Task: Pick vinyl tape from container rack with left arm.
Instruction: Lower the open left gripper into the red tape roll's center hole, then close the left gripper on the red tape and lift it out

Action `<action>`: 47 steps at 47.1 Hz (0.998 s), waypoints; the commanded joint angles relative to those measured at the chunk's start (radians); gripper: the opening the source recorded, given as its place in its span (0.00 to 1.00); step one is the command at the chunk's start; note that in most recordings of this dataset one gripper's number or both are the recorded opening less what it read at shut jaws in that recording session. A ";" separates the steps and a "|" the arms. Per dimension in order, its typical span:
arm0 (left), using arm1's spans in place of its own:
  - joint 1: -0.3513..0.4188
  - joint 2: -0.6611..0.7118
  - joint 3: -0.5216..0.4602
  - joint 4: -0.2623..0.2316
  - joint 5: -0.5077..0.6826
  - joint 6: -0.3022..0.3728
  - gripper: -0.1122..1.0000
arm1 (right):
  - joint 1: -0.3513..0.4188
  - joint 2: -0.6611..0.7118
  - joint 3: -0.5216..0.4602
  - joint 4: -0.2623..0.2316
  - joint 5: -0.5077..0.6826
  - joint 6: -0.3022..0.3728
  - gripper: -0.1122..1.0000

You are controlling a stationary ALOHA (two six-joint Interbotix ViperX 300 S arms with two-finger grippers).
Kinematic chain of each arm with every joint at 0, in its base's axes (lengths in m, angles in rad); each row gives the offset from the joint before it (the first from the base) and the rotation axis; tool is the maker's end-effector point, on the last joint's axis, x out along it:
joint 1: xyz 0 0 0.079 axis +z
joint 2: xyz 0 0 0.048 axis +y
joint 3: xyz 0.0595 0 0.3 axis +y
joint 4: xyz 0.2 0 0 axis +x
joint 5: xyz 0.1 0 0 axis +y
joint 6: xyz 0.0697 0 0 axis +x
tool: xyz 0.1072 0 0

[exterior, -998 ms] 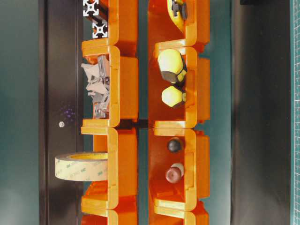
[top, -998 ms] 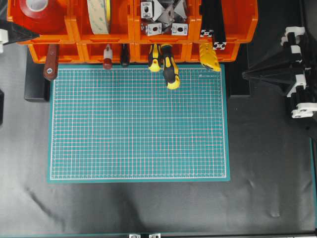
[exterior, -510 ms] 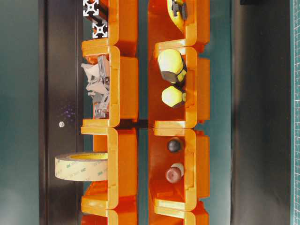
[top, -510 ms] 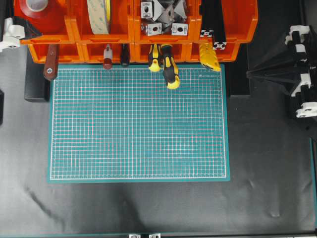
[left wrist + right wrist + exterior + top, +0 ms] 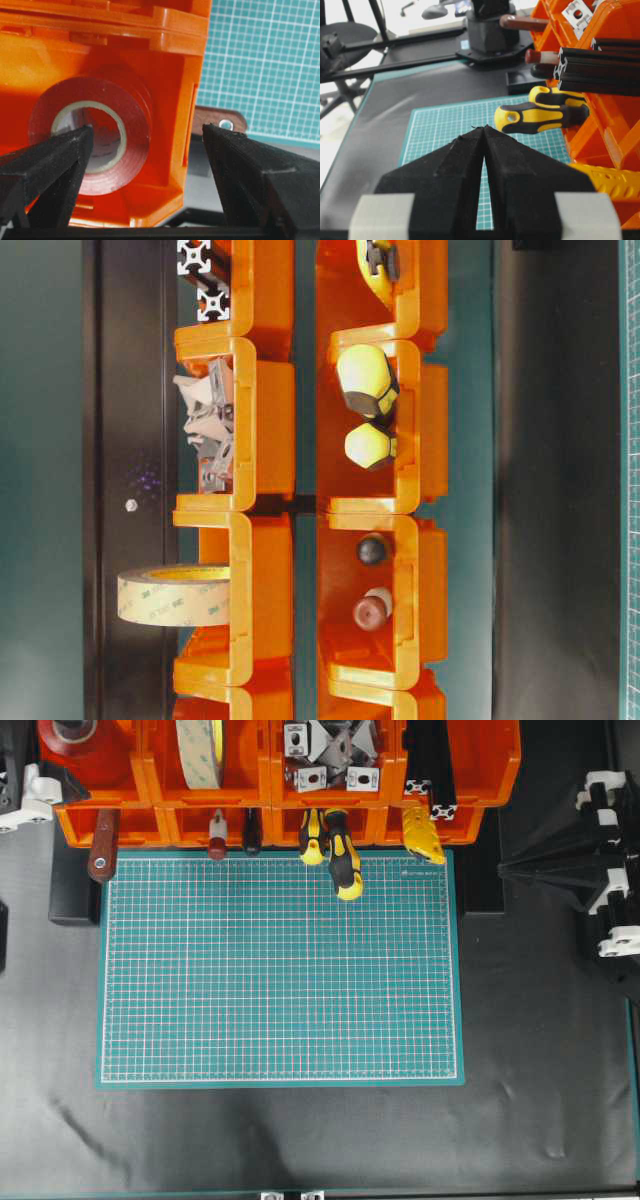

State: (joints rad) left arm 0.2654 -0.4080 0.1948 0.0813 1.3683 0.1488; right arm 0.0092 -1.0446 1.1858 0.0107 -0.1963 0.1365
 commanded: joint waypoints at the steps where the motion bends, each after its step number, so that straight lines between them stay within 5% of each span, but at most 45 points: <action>1: 0.006 -0.011 -0.002 0.003 -0.017 -0.002 0.86 | 0.002 0.005 -0.032 -0.002 -0.002 -0.002 0.10; 17: 0.018 -0.012 0.014 0.003 -0.061 -0.003 0.81 | 0.000 0.005 -0.032 -0.002 -0.002 -0.002 0.10; 23: 0.023 -0.015 0.015 0.003 -0.074 -0.002 0.70 | -0.002 0.005 -0.032 -0.002 -0.002 -0.002 0.10; 36: 0.025 -0.028 -0.005 0.003 -0.072 0.069 0.29 | -0.002 0.005 -0.034 -0.002 -0.002 -0.002 0.10; 47: 0.021 -0.037 -0.155 0.003 -0.060 0.078 0.28 | -0.009 0.002 -0.034 -0.002 -0.002 -0.002 0.10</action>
State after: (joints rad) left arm 0.2869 -0.4264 0.1289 0.0828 1.3070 0.2347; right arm 0.0061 -1.0477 1.1858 0.0107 -0.1963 0.1365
